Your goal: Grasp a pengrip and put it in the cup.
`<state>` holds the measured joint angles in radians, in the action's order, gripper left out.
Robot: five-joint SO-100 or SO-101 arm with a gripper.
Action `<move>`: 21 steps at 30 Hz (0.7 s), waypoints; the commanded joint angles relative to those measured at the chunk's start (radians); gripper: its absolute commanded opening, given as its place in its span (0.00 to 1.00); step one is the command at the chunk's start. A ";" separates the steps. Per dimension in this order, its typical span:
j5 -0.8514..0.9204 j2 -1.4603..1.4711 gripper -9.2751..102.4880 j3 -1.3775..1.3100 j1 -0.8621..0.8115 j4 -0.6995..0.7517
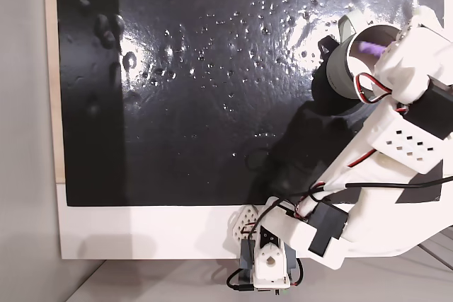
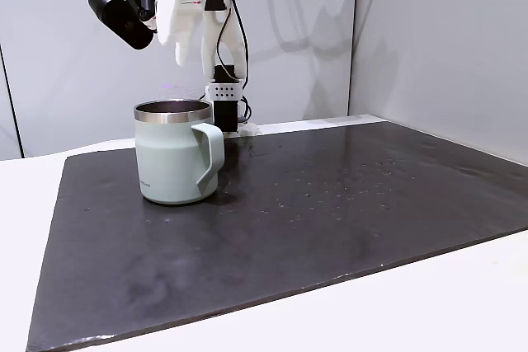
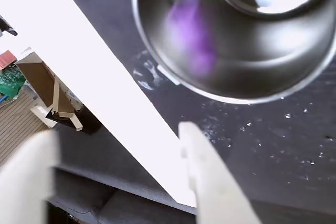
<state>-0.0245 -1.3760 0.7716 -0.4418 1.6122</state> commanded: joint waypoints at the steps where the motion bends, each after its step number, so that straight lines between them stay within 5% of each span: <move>1: -0.018 -0.029 0.40 -0.078 -0.011 0.037; 21: -0.015 -0.064 0.38 -0.086 0.011 0.072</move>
